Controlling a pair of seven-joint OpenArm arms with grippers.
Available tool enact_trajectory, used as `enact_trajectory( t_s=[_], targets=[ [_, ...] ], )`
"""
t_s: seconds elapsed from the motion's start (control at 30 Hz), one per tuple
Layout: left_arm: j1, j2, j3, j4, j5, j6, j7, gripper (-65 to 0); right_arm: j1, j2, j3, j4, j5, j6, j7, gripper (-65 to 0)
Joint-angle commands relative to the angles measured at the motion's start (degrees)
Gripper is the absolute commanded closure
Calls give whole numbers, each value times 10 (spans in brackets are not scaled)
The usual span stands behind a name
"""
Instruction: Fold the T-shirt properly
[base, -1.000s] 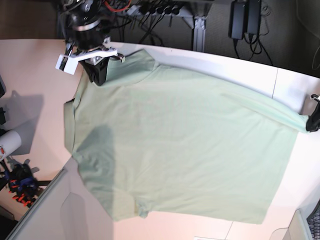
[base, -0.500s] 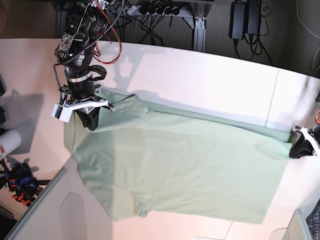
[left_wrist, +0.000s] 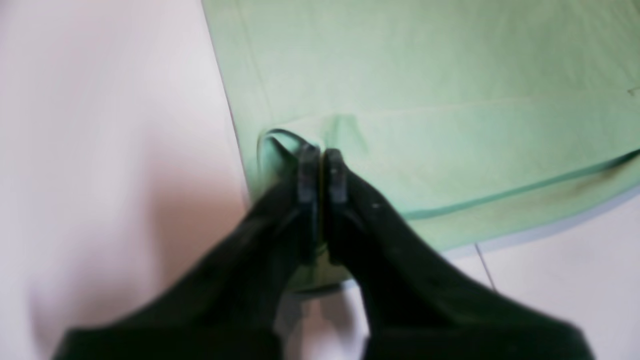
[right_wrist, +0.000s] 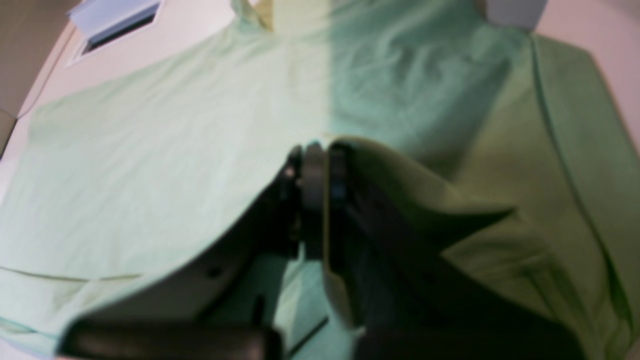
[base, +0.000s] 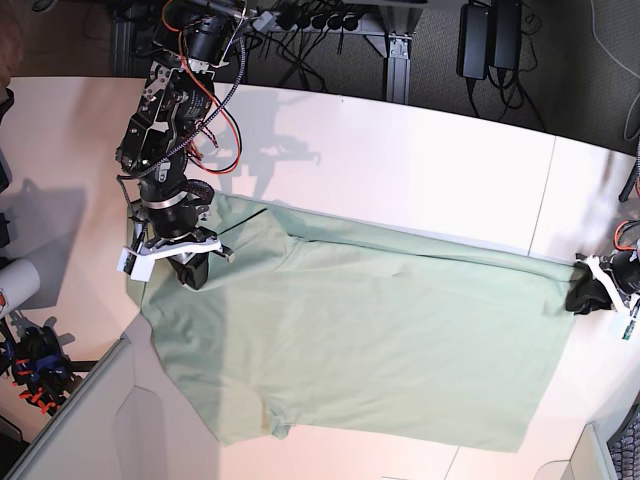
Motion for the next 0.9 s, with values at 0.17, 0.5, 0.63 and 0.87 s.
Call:
enact_trajectory(
  t_s=[0.17,0.5,0.63,0.87],
  targets=[
    [-15,-11,-12,9,-77,-5,59,-306,12,6,0,11,8,6,16,-441],
    [17,-31,-146,49,-256,-5,180,-305,-43,6,70,132,16,8,-41,-441],
    [36,-31,-143,50,-254,-5,178,-289,-69,7,95,132,30,8,-40,-357],
    [39,0,-143,83,-173,-5,131,-16,-66,6,88,130,20,8,-38,0]
  ],
)
